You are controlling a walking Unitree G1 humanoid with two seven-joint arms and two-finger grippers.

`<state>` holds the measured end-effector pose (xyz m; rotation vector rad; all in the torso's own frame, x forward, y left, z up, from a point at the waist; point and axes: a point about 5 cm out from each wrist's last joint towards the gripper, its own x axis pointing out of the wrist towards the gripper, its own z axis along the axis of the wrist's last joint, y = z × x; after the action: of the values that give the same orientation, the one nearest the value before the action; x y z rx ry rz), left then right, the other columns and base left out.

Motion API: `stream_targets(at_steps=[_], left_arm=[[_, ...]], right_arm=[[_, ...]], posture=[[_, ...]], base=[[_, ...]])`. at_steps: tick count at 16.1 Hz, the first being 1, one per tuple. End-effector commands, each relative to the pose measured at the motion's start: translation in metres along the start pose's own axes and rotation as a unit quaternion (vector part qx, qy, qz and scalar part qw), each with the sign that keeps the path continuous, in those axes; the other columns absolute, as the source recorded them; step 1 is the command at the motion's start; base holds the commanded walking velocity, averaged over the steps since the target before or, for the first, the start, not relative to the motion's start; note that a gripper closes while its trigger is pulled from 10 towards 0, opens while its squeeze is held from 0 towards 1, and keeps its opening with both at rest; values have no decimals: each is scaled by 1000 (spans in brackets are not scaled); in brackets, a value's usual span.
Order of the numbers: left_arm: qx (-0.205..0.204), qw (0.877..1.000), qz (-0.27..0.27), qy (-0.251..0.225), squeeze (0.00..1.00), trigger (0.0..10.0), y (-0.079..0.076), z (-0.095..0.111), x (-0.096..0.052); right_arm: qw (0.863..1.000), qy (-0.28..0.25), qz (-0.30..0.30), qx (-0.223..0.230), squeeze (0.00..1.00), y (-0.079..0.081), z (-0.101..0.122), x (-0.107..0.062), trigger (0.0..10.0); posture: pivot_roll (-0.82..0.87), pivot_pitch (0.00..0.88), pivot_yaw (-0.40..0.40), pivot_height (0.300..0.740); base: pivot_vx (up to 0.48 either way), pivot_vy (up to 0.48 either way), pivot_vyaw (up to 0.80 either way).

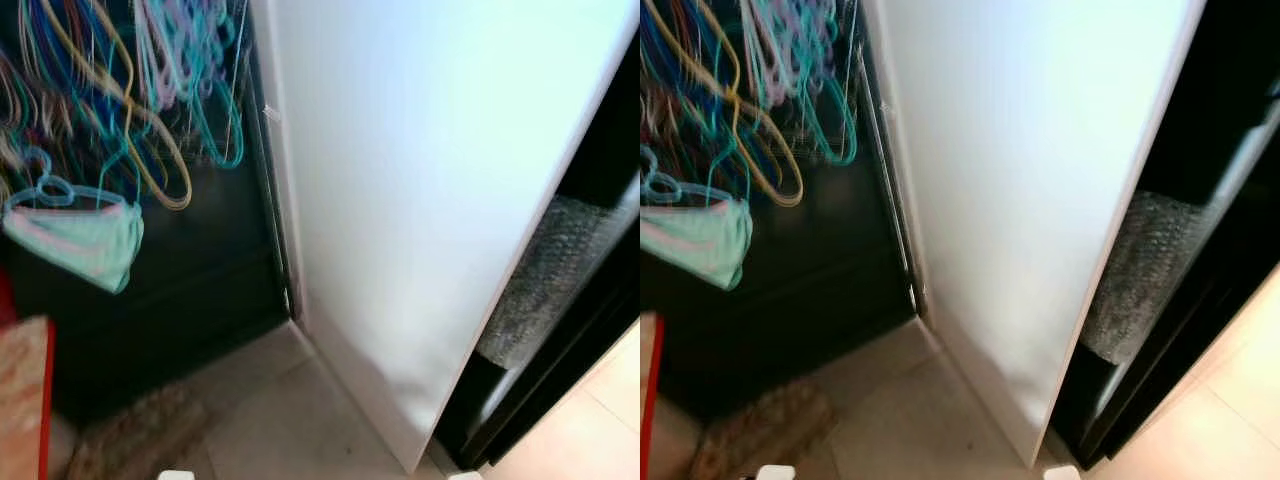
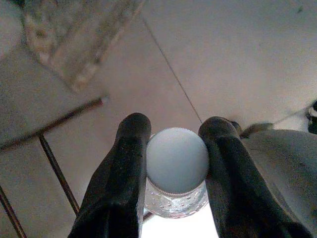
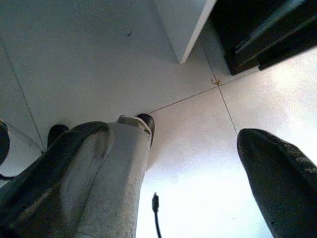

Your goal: Restocking fridge

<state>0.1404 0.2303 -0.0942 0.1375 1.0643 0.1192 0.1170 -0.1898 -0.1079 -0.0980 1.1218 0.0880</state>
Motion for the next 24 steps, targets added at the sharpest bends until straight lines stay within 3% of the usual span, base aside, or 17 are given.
stream_targets(at_steps=[1, 17, 20, 24], left_arm=[[1, 1000, 7, 8, 0, 10000, 7, -5, -1], [-26, 1000, 4, -1, 0, 10000, -1, 6, 1], [-17, 1000, 1, 0, 0, 10000, -2, 6, 2], [-18, 1000, 3, -4, 0, 10000, -1, 8, 2]], right_arm=[[999, 39, 8, -4, 0, 6, -20, -3, 10000], [999, 28, -12, 13, 0, -3, -12, -2, 10000], [997, 15, -39, 64, 0, -2, -14, -2, 10000], [990, -27, -84, 112, 0, -7, -10, -4, 10000]], posture=[[-21, 0, 65, 740], [-28, 0, 34, 740], [-61, 0, 54, 740], [-59, 0, 52, 740]], base=[[0, 0, -800], [0, 0, -800], [0, 0, -775], [0, 0, 0]])
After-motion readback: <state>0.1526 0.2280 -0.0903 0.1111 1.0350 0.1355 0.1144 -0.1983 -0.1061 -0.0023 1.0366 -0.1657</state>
